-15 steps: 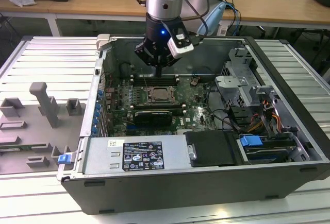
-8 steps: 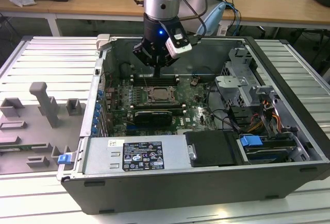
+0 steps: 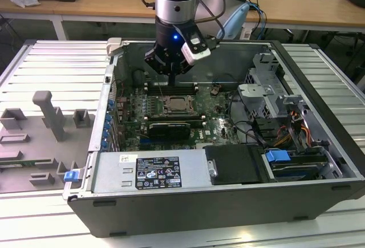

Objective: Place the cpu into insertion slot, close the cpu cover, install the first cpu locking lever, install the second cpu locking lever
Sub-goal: 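Install the first cpu locking lever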

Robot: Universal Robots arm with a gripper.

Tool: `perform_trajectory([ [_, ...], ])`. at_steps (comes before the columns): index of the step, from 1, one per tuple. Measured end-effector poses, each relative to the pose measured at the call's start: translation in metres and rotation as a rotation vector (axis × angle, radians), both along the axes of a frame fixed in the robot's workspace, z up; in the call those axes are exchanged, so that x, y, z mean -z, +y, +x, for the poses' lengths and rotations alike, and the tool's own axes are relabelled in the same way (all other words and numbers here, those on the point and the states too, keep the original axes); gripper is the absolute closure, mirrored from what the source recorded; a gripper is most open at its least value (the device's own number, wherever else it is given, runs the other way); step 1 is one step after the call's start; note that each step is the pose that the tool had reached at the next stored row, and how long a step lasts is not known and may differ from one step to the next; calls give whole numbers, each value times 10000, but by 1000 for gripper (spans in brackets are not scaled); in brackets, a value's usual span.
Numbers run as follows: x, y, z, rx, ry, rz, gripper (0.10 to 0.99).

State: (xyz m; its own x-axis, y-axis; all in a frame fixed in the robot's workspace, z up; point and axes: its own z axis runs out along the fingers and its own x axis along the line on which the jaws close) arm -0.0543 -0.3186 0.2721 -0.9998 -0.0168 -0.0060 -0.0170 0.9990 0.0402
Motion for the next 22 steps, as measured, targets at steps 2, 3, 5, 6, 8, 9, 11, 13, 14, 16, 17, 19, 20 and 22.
perform_trajectory([
  [2, 4, 0, -59, -1, -50, 6, 980],
  [3, 6, 0, -94, -1, -75, 10, 980],
  [5, 12, 0, -170, -4, -106, 19, 980],
  [6, 17, 0, -207, -8, -110, 21, 980],
  [8, 22, 0, -264, -10, -111, 22, 980],
  [9, 27, 0, -299, -8, -113, 24, 980],
  [11, 51, 3, -369, -11, -126, 27, 980],
  [13, 71, 21, -392, -10, -124, 24, 980],
  [14, 79, 36, -401, -9, -124, 24, 980],
  [16, 91, 70, -426, -11, -124, 25, 980],
  [17, 94, 86, -435, -11, -124, 24, 980],
  [19, 103, 159, -447, -10, -125, 25, 980],
  [20, 107, 197, -454, -11, -124, 24, 980],
  [22, 116, 239, -502, -11, -125, 25, 980],
])
